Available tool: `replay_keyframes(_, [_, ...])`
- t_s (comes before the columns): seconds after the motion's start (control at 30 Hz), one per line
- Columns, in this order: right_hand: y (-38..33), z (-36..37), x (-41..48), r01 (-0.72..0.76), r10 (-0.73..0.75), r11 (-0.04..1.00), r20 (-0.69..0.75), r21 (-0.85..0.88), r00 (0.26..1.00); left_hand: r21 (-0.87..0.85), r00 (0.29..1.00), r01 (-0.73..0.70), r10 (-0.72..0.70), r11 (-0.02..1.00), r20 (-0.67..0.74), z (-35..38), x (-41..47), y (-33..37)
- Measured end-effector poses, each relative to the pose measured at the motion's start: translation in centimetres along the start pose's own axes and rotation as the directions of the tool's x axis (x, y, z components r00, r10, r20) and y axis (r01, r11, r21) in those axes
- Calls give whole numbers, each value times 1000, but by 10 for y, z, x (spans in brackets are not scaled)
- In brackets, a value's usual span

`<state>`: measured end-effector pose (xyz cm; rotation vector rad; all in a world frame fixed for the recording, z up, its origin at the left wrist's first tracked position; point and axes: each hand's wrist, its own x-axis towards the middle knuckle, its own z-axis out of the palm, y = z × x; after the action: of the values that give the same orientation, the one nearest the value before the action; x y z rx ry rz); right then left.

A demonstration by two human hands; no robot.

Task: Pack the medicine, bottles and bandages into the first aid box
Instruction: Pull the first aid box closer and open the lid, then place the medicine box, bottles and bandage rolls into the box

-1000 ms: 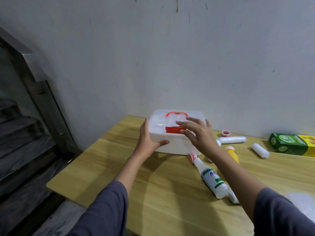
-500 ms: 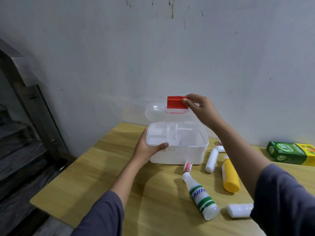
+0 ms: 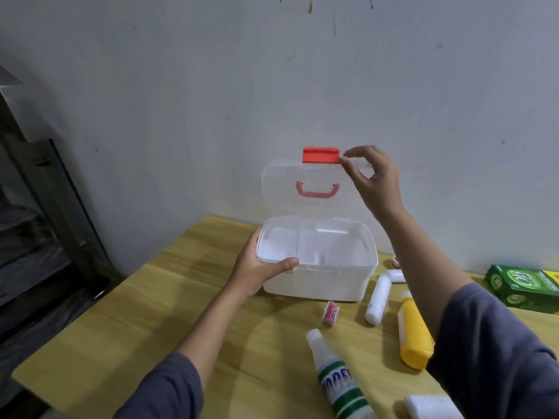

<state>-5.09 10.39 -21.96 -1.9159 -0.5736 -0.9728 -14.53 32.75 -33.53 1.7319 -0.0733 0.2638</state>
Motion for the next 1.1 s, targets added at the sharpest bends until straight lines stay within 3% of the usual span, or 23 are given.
replay_keyframes(0.13, [21,-3,-3,-87,96,994,-155,67,983,41,999,-46,45,998,19,5,13,5])
replay_keyframes(0.23, [37,-4,5,-242,297,948,-305,206,905,65,999,-46,46,997,8,10,23,5])
replay_keyframes(0.33, [57,-8,10,-439,525,825,-194,356,829,65,999,-43,43,997,-1,14,33,5])
replay_keyframes(0.57, [91,6,14,-576,623,766,-110,284,775,60,998,-53,54,997,-13,25,55,-5])
replay_keyframes(0.77, [100,22,18,-532,541,833,-24,151,841,28,998,-10,11,1000,-67,14,68,-18])
replay_keyframes(0.93, [115,0,-2,-492,488,870,-133,2,862,14,990,-18,20,1000,-140,-17,76,-23])
replay_keyframes(1.03, [141,-25,-32,-560,524,813,-221,-160,823,25,983,-16,21,1000,-184,-34,79,-24])
replay_keyframes(1.1, [156,-39,-49,-599,566,739,-200,-307,800,35,978,-17,24,999,-206,-45,79,-24])
